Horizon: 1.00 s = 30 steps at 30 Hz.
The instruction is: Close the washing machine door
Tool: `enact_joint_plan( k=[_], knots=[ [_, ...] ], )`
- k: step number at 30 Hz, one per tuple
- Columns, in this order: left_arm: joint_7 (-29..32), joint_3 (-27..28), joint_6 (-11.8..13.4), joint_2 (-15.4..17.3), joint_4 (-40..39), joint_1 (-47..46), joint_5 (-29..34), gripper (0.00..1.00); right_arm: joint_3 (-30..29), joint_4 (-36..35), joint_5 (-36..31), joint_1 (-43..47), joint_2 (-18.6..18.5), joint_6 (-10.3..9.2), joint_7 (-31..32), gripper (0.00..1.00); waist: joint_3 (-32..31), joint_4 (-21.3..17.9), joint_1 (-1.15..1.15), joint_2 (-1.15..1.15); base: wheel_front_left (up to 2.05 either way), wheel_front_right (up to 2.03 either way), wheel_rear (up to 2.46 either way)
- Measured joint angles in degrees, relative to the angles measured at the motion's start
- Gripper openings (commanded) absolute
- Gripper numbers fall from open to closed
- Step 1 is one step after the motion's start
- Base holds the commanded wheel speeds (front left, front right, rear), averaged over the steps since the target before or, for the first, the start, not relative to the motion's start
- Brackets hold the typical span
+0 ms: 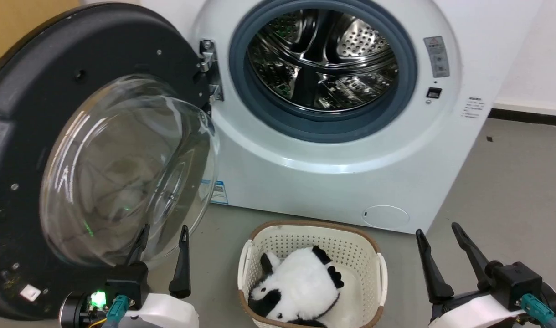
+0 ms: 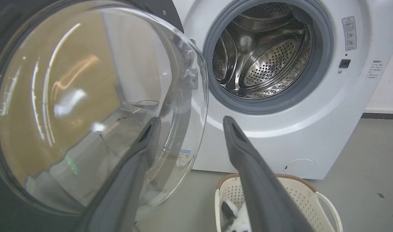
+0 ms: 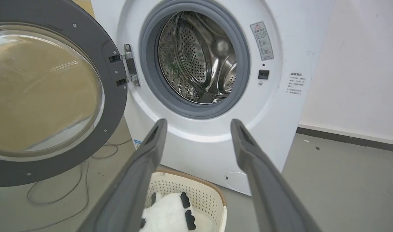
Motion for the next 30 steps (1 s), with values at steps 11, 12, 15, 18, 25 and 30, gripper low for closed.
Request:
enact_joint_plan(
  k=[11, 12, 15, 18, 25, 30],
  knots=[
    [-1.3, -0.1, 0.0, 0.1, 0.0, 0.3, 0.0, 1.00, 0.8, 0.1, 1.0, 0.2, 0.0, 0.00, -1.2, 1.00, -0.1, 4.2, 0.00, 0.00, 0.00, 0.00, 0.00],
    [-1.5, -0.1, 0.0, 0.1, -0.1, 0.3, 0.0, 1.00, 0.9, 0.1, 1.2, 0.2, 0.0, 0.00, -1.4, 1.00, -0.1, 4.5, 0.00, 0.00, 0.00, 0.00, 0.00],
    [-1.9, -0.2, 0.0, 0.1, -0.1, 0.4, 0.0, 1.00, 1.0, 0.1, 1.6, 0.2, 0.0, 0.00, -1.8, 1.00, -0.1, 5.6, 0.00, 0.00, 0.00, 0.00, 0.00],
    [-2.0, -0.3, 0.0, 0.1, -0.1, 0.4, 0.0, 1.00, 1.2, 0.1, 1.7, 0.4, 0.0, 0.00, -2.1, 1.00, -0.2, 6.7, 0.00, 0.00, 0.00, 0.00, 0.00],
    [-3.0, -0.4, 0.1, 0.1, -0.2, 0.8, -0.4, 1.00, 1.7, 0.3, 2.5, 0.7, 0.0, 0.00, -3.0, 1.00, -0.2, 9.0, 0.00, 0.00, 0.00, 0.00, 0.00],
    [-3.5, -0.3, 0.4, 0.2, -0.6, 1.1, -0.4, 1.00, 2.3, 0.7, 2.7, 0.7, 0.0, 0.00, -3.5, 1.00, 0.0, 10.4, 0.00, 0.00, 0.00, 0.00, 0.00]
  ],
)
